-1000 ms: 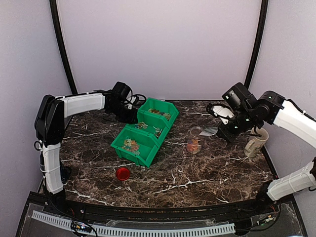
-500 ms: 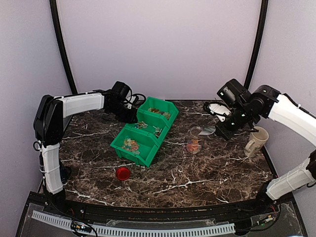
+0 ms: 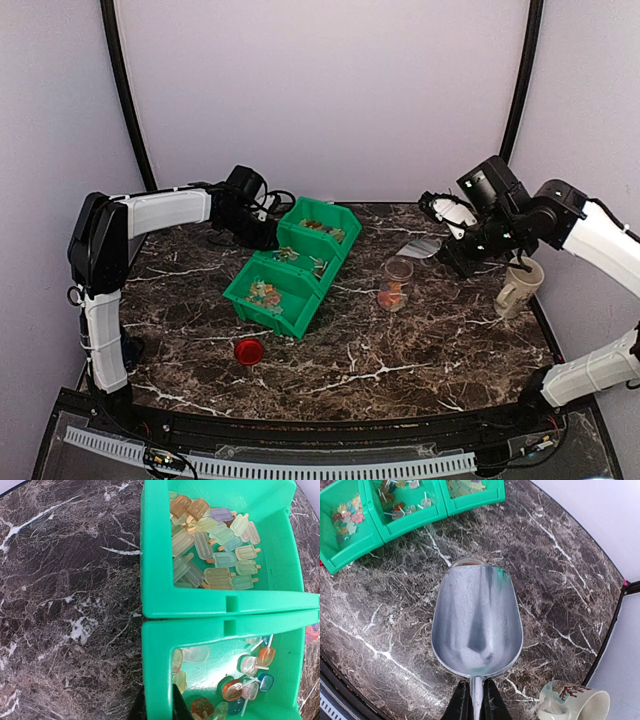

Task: Pack the candies
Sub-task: Scoop the fake candies from the storage box.

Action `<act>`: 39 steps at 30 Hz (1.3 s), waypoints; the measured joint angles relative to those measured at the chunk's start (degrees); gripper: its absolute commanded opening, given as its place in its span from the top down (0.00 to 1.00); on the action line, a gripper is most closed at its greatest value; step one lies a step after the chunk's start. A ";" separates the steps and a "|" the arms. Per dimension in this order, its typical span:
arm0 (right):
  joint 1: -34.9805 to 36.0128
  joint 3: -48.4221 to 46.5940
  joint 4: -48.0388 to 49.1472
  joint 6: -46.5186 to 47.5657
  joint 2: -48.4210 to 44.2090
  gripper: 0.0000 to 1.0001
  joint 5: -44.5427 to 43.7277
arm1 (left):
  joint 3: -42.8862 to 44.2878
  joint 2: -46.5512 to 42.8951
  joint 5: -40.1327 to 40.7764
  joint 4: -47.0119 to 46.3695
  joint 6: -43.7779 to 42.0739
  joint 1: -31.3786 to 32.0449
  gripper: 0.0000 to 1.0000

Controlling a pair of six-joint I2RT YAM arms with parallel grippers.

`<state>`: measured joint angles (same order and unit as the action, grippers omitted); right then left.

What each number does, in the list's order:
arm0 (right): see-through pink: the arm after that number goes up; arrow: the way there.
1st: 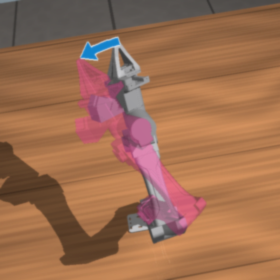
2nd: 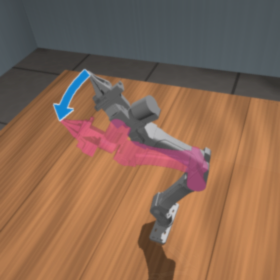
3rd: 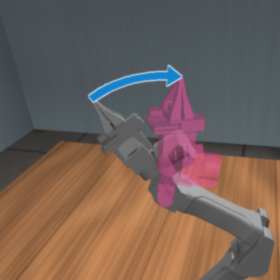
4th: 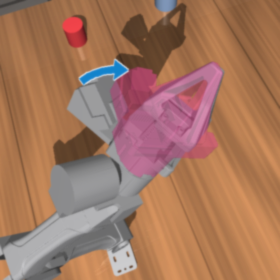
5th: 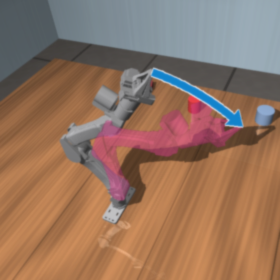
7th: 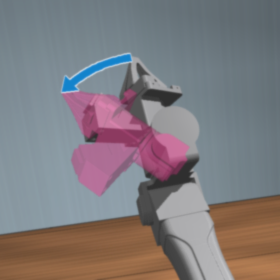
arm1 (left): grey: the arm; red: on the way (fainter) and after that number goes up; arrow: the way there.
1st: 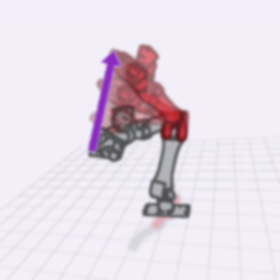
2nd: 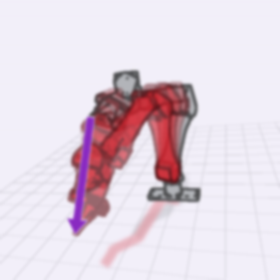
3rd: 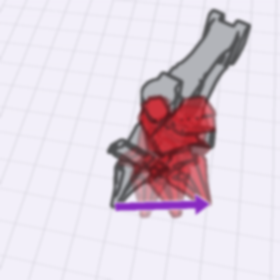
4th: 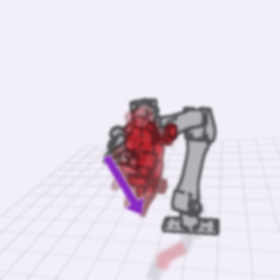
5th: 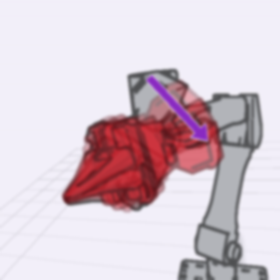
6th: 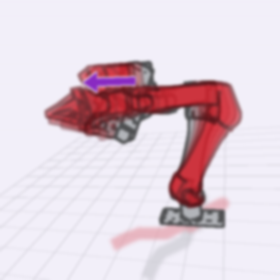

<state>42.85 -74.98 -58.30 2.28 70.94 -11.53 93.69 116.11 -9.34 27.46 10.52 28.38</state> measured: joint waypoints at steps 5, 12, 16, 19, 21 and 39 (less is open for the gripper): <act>0.02 6.32 7.87 1.60 -6.99 1.00 0.83 | 0.00 0.00 -0.04 -0.02 0.00 0.00 1.00; 0.85 9.94 14.99 5.95 -5.53 1.00 4.61 | 0.00 0.00 -0.31 0.00 0.00 0.00 1.00; 3.37 3.39 14.69 9.53 2.89 1.00 5.62 | -0.02 0.00 -0.63 -0.02 -0.02 0.02 1.00; 5.09 -3.61 13.49 12.04 10.43 1.00 5.60 | -0.11 0.00 -0.76 -0.07 -0.02 0.02 1.00; 5.66 -8.11 12.26 13.44 14.86 1.00 5.57 | -0.20 0.00 -0.79 -0.04 -0.02 0.02 1.00; 8.46 -25.53 2.10 17.11 36.89 1.00 1.09 | -0.22 0.00 2.95 -0.02 -2.45 2.51 1.00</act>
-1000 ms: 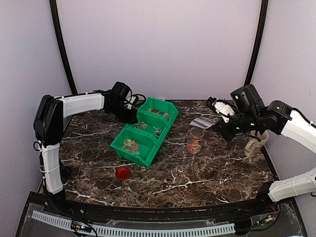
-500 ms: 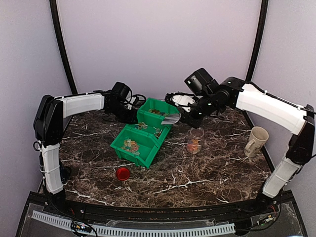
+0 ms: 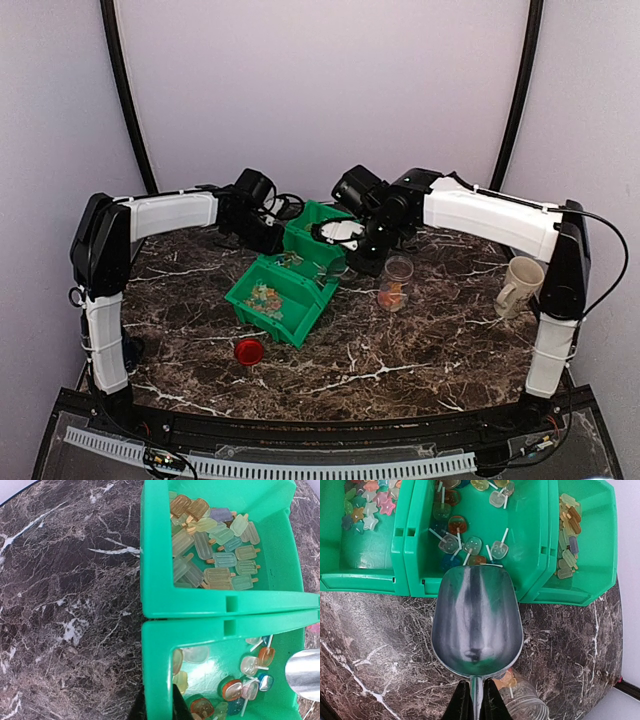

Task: Pack the candies
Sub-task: Scoop the fake candies from the storage box.

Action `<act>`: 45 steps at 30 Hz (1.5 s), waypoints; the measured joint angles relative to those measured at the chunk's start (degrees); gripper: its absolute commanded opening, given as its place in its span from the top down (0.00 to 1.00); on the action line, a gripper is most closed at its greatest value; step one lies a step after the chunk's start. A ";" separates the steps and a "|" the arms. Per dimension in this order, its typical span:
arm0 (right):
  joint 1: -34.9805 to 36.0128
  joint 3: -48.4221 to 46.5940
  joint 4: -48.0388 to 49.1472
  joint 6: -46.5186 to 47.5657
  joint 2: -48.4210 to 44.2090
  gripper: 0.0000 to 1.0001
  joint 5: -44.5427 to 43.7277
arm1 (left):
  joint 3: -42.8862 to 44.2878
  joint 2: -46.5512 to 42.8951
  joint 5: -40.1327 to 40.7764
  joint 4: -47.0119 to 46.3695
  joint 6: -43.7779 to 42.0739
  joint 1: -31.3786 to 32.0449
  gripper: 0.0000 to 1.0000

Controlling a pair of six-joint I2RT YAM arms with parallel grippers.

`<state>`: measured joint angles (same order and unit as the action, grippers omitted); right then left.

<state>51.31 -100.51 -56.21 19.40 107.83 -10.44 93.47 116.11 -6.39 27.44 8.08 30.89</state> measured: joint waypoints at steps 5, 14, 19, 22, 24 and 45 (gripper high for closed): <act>0.61 -1.44 -0.94 -0.52 1.95 1.00 -1.22 | 0.04 0.00 3.48 0.22 -1.33 1.55 1.00; 0.74 -6.84 -0.50 -1.73 9.55 1.00 -2.43 | 2.08 0.00 8.37 2.75 -4.39 3.56 1.00; 0.90 -7.37 0.57 -1.68 11.10 1.00 -2.10 | 2.10 0.13 8.83 3.04 -4.94 3.96 1.00; 0.90 -6.64 2.60 -1.64 11.26 1.00 -2.10 | 2.08 0.13 8.92 3.04 -5.09 3.61 1.00; 0.90 -5.11 4.83 -1.44 11.19 1.00 -1.81 | 2.08 0.13 9.16 3.15 -5.07 3.41 1.00; -0.46 19.58 43.25 1.53 4.98 1.00 5.90 | 1.25 0.15 7.63 3.91 -5.73 2.54 1.00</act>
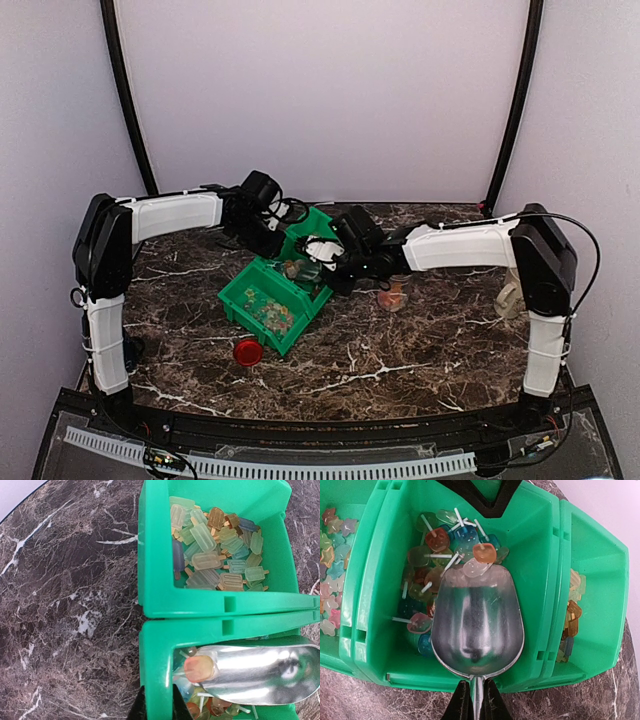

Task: Pack the candies
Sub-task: Scoop the fake candies from the storage box.

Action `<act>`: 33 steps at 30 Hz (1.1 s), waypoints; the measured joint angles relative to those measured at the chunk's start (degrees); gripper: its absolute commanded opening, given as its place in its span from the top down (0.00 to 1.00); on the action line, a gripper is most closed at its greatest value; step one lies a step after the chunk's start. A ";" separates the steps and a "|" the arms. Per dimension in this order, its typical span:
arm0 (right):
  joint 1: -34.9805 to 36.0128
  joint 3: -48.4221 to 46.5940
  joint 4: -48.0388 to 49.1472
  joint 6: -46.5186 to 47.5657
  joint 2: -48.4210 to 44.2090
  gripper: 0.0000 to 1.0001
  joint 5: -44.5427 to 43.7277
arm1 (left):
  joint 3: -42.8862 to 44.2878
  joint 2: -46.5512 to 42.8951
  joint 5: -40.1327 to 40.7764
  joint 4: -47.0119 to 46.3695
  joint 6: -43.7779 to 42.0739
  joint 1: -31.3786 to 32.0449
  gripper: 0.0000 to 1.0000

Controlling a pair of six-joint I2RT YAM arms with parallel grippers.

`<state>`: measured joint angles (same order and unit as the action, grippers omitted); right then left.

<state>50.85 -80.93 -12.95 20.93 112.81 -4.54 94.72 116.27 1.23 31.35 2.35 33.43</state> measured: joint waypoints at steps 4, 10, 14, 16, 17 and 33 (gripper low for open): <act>-0.02 1.22 3.17 0.26 0.22 1.00 1.73 | -0.20 -0.02 -1.01 -0.17 -0.20 0.02 1.00; -0.17 4.57 9.62 0.09 0.46 1.00 4.00 | -0.50 -0.02 -1.66 -0.61 -0.42 0.15 1.00; -0.39 7.37 14.58 -0.83 0.55 1.00 4.74 | -0.63 0.00 -1.29 -0.59 -0.39 0.02 1.00; -0.42 8.87 17.27 -1.66 0.55 1.00 4.72 | -0.63 -0.02 -1.42 -0.59 -0.22 -0.13 1.00; -0.48 10.03 19.12 -2.19 0.55 1.00 4.76 | -0.63 -0.02 -1.70 -0.61 0.00 -0.28 1.00; -1.66 17.92 33.42 -10.75 1.18 1.00 4.61 | -3.37 -0.02 -7.30 -5.07 2.99 -1.27 1.00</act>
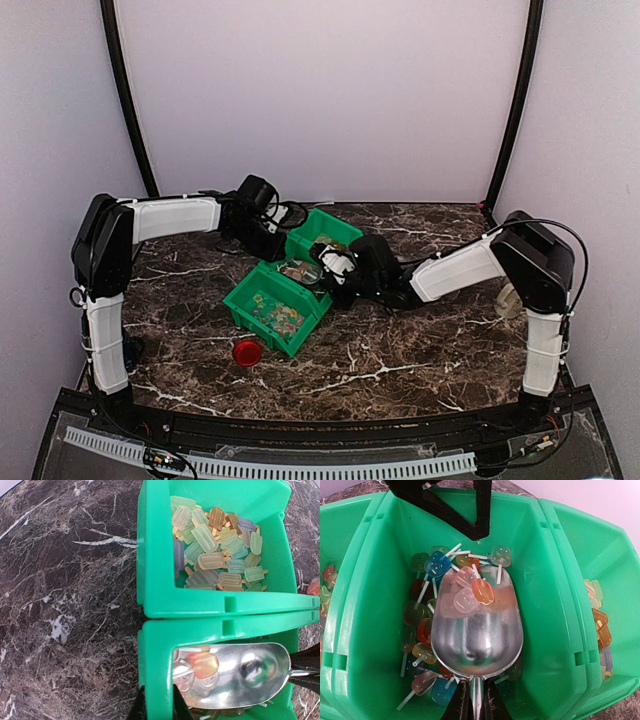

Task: Pack the candies
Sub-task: Scoop the fake candies from the storage box.

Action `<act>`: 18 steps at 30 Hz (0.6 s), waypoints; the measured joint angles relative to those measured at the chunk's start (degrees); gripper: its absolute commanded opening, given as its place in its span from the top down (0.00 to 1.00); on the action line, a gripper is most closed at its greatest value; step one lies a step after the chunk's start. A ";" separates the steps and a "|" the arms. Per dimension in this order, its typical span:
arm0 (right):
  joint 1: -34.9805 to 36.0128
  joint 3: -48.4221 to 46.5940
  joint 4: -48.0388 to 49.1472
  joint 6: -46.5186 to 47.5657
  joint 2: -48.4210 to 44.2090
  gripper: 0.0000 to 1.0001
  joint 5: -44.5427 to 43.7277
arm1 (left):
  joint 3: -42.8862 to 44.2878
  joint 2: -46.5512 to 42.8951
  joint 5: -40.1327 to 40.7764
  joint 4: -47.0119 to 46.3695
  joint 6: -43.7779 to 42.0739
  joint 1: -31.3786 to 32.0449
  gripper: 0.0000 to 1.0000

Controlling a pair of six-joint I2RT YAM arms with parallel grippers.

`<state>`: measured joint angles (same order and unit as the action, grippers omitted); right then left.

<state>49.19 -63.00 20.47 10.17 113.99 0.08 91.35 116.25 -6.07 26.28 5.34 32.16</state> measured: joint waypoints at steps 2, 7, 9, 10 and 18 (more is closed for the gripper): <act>0.00 0.68 1.16 -0.07 0.00 1.00 -0.11 | -0.26 0.00 -0.37 -0.26 0.26 -0.02 1.00; 0.02 2.43 4.98 -0.50 -0.02 1.00 -1.18 | -0.44 0.00 -1.03 -0.57 1.31 -0.46 1.00; 0.02 3.34 7.23 -1.01 -0.13 1.00 -1.88 | -0.76 0.00 -1.84 -1.03 2.23 -0.90 1.00; 0.02 3.98 8.48 -1.11 -0.35 1.00 -2.08 | -0.92 0.00 -2.21 -1.29 2.67 -1.07 1.00; 0.15 5.14 11.30 -1.73 -0.70 1.00 -3.15 | -1.11 0.00 -3.26 -1.70 4.39 -1.84 1.00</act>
<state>49.34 -57.87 31.77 8.45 113.30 -3.07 90.24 116.25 -9.32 24.58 9.74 30.33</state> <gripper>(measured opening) 0.088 0.098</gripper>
